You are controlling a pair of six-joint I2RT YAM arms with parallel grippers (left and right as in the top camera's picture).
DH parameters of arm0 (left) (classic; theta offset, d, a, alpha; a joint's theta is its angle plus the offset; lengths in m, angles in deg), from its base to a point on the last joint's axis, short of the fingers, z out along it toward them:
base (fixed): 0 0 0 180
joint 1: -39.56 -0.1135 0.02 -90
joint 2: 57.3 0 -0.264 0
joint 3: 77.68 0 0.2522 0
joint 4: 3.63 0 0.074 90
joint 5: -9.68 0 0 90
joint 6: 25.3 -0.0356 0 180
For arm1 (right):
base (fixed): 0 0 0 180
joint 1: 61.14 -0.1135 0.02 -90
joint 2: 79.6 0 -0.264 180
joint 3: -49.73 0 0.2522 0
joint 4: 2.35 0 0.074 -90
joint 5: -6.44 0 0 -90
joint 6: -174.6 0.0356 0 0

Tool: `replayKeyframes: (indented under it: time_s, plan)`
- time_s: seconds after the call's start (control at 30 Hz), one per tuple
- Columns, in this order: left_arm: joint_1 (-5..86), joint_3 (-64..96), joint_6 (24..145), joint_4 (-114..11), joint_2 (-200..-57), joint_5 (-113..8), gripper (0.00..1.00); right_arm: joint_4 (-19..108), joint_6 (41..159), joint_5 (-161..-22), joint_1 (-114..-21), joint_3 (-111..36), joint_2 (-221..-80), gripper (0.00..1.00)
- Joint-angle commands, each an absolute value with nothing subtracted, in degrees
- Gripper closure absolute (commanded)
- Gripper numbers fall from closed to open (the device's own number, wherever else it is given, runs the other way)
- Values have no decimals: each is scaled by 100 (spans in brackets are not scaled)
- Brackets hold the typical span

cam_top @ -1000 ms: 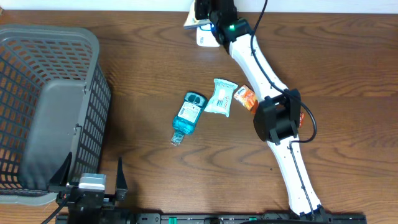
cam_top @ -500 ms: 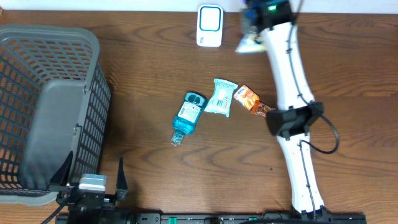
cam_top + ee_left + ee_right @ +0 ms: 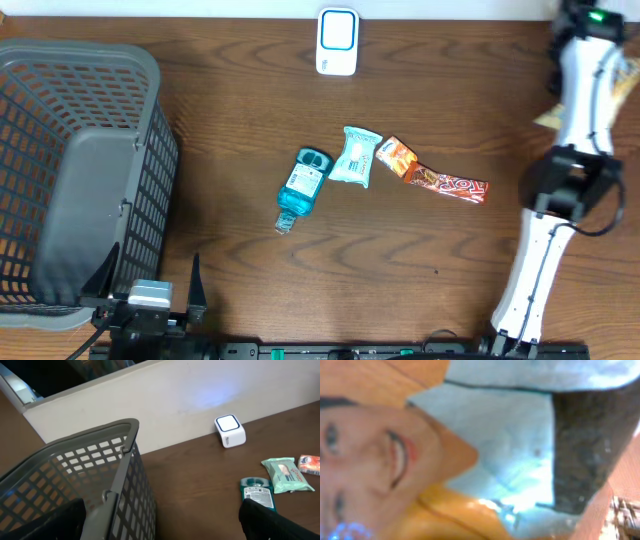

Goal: Scan the item barcode

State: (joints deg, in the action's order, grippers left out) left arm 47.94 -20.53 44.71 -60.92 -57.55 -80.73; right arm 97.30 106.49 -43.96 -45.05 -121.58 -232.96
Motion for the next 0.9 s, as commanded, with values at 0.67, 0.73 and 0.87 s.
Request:
replayKeyframes:
  time_s: [0.67, 0.73, 0.87]
  plan:
    - [4816, -2059, 4370, -6086, -5746, -8147, 2, 8941, 9934, -7351, -2122, -10880, -22314, 1]
    - [4816, -2059, 4372, -6088, -5746, -8147, 2, 8941, 10089, -7415, -2352, -10880, -21827, 1]
    - [4816, -2059, 4372, -6086, -5746, -8147, 2, 9020, 10461, -7819, -2706, -10880, -21103, 1]
